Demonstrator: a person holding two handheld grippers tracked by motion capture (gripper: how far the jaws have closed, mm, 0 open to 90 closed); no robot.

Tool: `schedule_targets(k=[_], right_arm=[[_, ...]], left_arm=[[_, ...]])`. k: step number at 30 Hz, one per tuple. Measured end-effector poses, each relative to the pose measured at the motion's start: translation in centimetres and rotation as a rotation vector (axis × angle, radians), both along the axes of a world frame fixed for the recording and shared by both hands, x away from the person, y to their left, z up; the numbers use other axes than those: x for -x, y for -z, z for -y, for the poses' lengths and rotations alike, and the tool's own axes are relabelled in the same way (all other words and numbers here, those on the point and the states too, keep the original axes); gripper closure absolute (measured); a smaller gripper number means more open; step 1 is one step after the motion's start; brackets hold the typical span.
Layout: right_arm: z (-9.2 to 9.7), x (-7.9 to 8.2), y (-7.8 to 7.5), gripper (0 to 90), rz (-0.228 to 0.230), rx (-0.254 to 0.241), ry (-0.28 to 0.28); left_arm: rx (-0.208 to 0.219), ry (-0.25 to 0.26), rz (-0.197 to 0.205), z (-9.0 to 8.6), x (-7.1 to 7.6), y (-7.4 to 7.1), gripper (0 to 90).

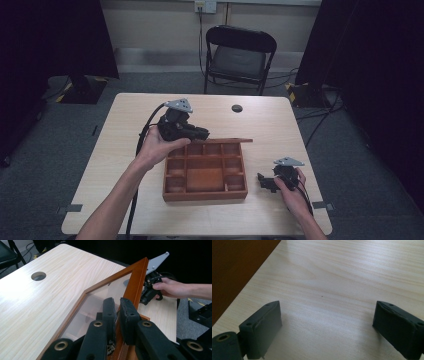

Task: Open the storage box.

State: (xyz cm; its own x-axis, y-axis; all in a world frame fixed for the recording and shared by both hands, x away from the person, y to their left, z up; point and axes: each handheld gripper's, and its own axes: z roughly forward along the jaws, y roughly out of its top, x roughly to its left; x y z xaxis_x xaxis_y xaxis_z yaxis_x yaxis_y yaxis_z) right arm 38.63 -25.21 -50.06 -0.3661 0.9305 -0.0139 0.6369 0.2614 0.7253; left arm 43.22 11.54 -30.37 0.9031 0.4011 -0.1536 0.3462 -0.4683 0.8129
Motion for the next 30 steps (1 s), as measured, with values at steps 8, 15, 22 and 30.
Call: schedule_targets(k=[8, 15, 22, 30], right_arm=[[0.0, 0.0, 0.0, 7.4, 0.0, 0.001, 0.001], [0.0, 0.0, 0.0, 7.4, -0.001, -0.001, 0.001], [0.0, 0.0, 0.0, 7.4, 0.0, 0.001, 0.0], [0.0, 0.0, 0.0, 7.4, 0.0, 0.001, 0.0]], left_arm=[[0.016, -0.001, -0.004, -0.1, -0.3, -0.1, 83.4], [0.02, -0.001, -0.003, -0.1, -0.5, -0.2, 83.7], [0.027, -0.008, -0.004, -0.1, -0.8, -0.3, 83.8], [0.046, -0.005, -0.012, -0.4, -1.1, -0.2, 83.8]])
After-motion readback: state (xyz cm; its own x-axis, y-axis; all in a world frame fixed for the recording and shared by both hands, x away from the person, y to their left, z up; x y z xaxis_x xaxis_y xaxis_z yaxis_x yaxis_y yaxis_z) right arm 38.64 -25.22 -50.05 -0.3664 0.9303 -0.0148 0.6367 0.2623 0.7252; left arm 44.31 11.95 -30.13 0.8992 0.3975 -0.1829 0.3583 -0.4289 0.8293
